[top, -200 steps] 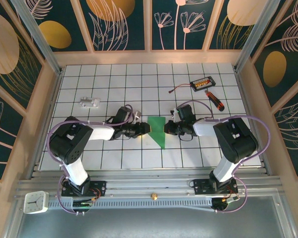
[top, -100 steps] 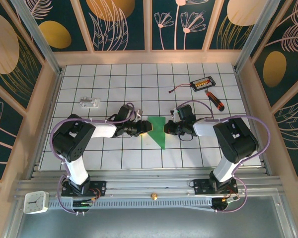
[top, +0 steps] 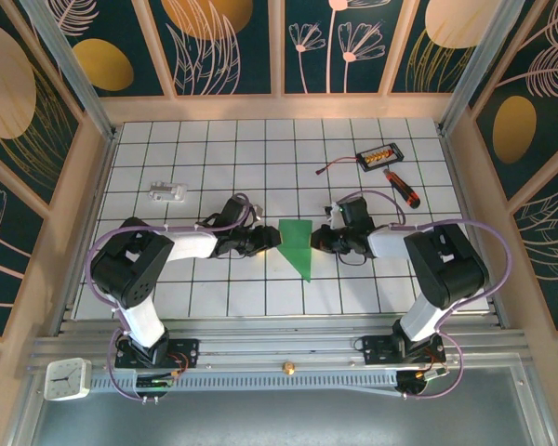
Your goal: Fold a paper plane with a square sheet of paper (pick it up from the middle)
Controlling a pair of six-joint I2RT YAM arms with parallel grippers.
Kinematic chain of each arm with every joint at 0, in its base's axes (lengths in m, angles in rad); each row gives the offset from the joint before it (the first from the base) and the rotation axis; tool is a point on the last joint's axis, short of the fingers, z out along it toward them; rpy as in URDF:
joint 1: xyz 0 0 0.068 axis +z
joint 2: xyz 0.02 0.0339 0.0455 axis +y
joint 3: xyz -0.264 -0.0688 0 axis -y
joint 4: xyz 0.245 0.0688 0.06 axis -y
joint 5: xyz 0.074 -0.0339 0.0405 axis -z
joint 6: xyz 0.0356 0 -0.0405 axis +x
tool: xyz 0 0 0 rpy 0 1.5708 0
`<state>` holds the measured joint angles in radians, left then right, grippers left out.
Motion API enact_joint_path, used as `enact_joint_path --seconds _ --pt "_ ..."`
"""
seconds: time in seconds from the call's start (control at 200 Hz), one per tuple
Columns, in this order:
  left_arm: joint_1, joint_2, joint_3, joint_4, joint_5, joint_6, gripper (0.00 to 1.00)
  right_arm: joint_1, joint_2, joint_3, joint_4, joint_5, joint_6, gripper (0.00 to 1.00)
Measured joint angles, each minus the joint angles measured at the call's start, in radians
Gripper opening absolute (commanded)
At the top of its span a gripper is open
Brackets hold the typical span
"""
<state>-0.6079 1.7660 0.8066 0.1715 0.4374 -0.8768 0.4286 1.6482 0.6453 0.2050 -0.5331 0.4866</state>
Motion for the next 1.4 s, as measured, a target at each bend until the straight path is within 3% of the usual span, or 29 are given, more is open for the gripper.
enact_joint_path --seconds 1.151,1.401 --pt "-0.008 0.068 0.039 0.055 0.132 -0.069 0.50 -0.005 0.040 -0.020 0.055 -0.003 0.010 0.00" --pt "-0.013 0.066 0.040 0.055 0.110 -0.083 0.51 -0.005 0.040 -0.020 0.054 -0.003 0.010 0.00"
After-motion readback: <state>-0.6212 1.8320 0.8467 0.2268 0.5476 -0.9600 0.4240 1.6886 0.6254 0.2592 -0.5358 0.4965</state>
